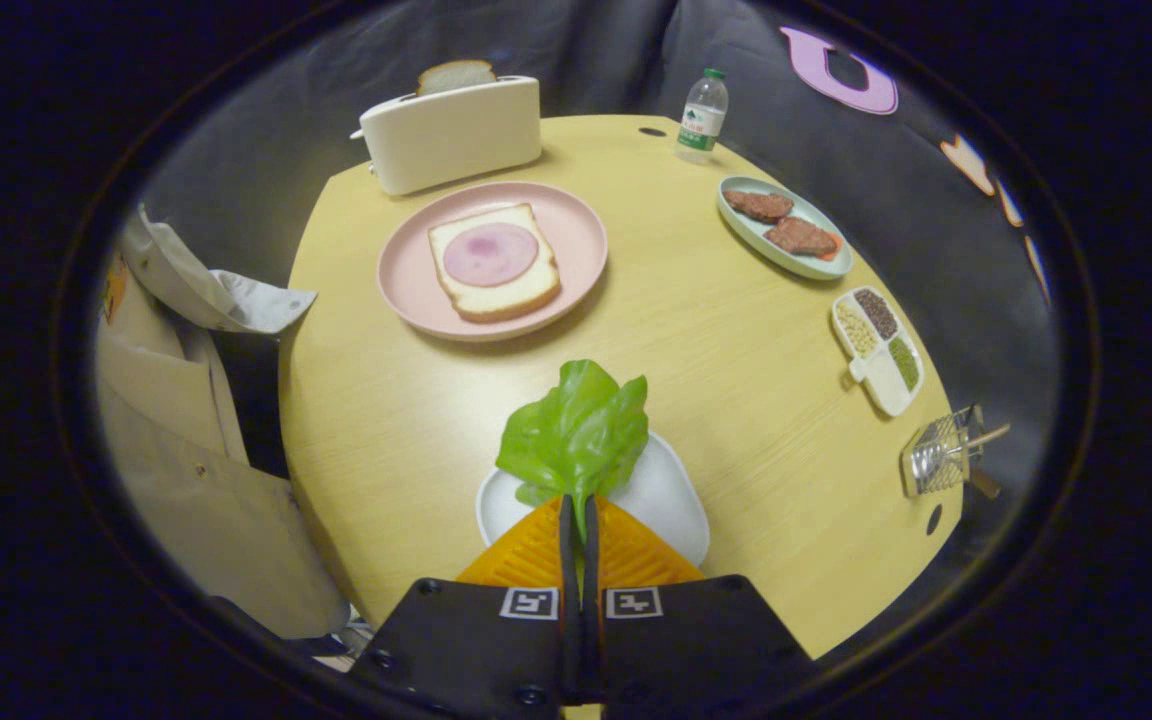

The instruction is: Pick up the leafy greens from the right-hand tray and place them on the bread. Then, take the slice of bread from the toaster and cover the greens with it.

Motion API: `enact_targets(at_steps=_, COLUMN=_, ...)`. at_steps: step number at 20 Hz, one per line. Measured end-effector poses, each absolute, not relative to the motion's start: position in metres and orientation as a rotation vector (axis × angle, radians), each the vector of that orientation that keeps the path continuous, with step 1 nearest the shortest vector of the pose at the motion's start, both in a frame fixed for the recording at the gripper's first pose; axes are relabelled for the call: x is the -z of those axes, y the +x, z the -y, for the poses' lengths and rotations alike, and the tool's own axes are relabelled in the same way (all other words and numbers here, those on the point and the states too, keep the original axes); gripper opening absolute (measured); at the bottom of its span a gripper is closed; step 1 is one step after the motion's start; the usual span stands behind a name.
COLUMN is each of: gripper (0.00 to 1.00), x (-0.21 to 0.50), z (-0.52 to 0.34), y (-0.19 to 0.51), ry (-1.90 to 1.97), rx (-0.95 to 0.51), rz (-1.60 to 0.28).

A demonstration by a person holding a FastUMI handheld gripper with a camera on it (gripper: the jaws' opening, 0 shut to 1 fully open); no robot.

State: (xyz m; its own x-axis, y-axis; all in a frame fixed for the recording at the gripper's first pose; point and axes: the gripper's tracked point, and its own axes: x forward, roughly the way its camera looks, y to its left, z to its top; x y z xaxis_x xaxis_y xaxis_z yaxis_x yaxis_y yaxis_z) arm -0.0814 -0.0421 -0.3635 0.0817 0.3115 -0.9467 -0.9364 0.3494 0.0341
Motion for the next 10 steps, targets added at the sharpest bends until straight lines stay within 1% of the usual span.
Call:
enact_targets(at_steps=6, gripper=0.04, x=0.339, z=0.006, y=-0.088, ry=-0.711, rx=-1.049, rz=-1.065)
enact_targets(at_steps=10, gripper=0.03, x=0.323, z=-0.034, y=-0.091, ry=-0.675, rx=-1.063, rz=-1.029)
